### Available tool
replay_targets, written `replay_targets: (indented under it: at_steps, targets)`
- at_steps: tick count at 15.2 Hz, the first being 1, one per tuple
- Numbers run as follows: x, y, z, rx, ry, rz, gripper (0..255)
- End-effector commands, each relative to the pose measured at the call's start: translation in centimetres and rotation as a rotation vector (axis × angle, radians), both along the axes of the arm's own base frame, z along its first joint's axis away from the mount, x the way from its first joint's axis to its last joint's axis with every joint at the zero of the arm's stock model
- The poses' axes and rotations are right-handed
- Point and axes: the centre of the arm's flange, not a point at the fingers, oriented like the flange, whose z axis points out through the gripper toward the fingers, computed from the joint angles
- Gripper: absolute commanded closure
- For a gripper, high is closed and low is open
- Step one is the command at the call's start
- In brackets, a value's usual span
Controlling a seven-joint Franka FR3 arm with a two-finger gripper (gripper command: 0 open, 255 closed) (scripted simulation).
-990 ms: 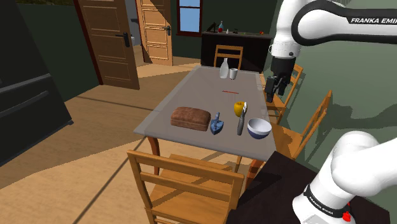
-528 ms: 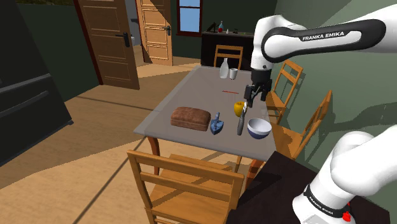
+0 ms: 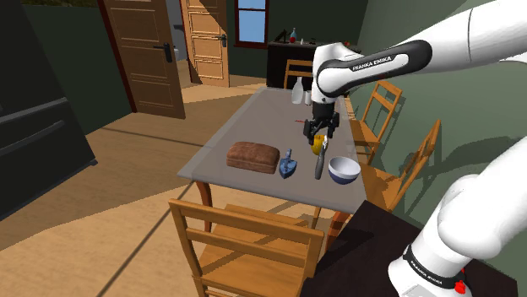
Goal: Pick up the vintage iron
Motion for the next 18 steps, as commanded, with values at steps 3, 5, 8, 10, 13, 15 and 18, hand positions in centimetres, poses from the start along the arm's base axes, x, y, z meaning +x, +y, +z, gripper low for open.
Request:
replay_targets:
  at_steps: [3, 5, 8, 10, 13, 15, 18]
  targets:
    - [4.1, -1.5, -3.1, -0.012, 0.0, -0.057, 0]
    - [6.0, -2.3, -4.7, -0.018, 0.001, -0.086, 0]
    - [8.9, -3.8, -7.1, -0.027, 0.001, -0.128, 0]
    - [10.8, -4.8, -8.6, -0.033, 0.002, -0.156, 0]
    - [13.6, -6.4, -10.9, -0.041, 0.002, -0.199, 0]
    - [15.4, -7.6, -12.5, -0.047, 0.003, -0.227, 0]
    - [18.0, -9.5, -14.8, -0.056, 0.004, -0.27, 0]
